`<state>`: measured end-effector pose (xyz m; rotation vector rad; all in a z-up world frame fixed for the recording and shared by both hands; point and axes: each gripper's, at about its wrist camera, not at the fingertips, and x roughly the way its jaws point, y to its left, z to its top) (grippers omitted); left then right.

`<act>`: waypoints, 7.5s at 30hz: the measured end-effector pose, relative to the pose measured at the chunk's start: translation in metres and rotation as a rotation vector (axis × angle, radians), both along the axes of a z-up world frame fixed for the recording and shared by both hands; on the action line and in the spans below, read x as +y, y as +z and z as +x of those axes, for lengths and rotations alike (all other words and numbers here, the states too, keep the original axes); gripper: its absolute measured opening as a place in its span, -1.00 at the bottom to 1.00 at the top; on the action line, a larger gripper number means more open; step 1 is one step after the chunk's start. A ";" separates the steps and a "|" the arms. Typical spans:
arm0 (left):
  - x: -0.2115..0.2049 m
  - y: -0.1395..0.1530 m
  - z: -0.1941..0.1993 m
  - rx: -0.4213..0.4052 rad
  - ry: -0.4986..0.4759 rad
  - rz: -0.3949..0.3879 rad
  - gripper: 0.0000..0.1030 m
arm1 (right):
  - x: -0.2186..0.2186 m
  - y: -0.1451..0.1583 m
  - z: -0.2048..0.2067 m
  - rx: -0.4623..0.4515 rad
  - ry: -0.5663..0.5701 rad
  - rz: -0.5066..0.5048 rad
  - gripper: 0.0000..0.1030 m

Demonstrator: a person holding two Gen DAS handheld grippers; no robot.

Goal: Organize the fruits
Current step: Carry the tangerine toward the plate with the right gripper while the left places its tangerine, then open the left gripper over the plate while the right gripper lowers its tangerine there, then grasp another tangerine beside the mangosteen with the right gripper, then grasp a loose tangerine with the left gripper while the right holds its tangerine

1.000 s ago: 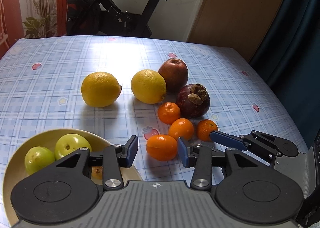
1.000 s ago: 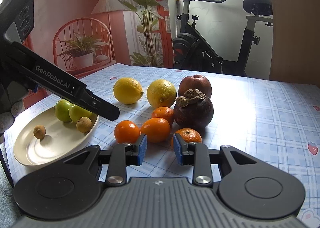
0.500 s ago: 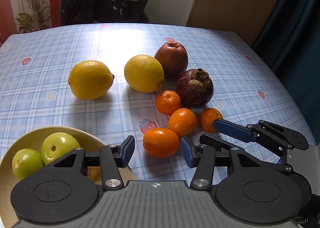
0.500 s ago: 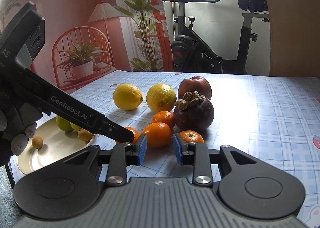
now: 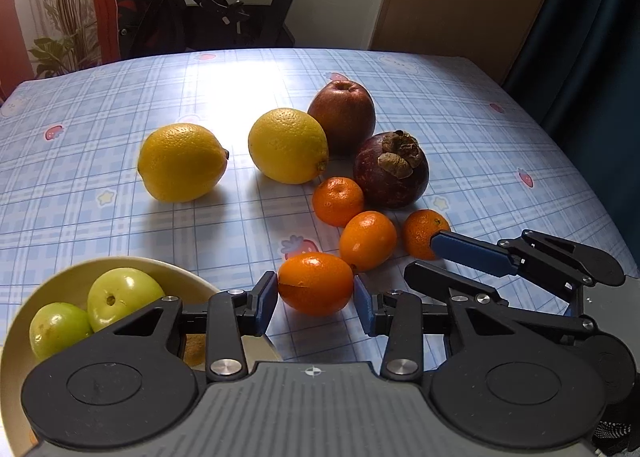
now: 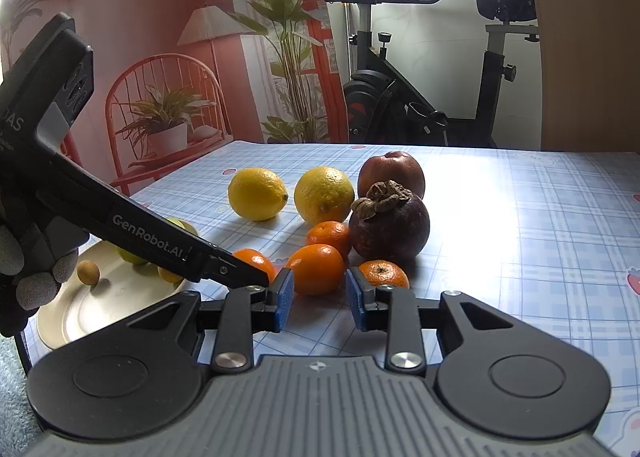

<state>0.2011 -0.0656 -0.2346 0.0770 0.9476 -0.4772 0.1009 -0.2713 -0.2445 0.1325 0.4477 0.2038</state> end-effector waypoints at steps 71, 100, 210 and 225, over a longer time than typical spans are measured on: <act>0.090 0.045 -0.051 -0.148 0.240 -0.154 -0.15 | 0.053 -0.006 0.034 -0.008 -0.052 -0.250 -0.17; 0.168 0.015 -0.044 -0.092 0.281 0.014 -0.15 | 0.149 0.002 0.033 0.088 0.261 -0.333 -0.17; -0.044 -0.021 0.028 -0.143 -0.016 0.038 -0.31 | -0.033 0.001 0.002 0.048 -0.152 -0.010 -0.23; -0.032 0.009 -0.011 -0.193 -0.026 0.000 -0.32 | -0.036 0.000 0.000 0.034 -0.143 0.008 -0.23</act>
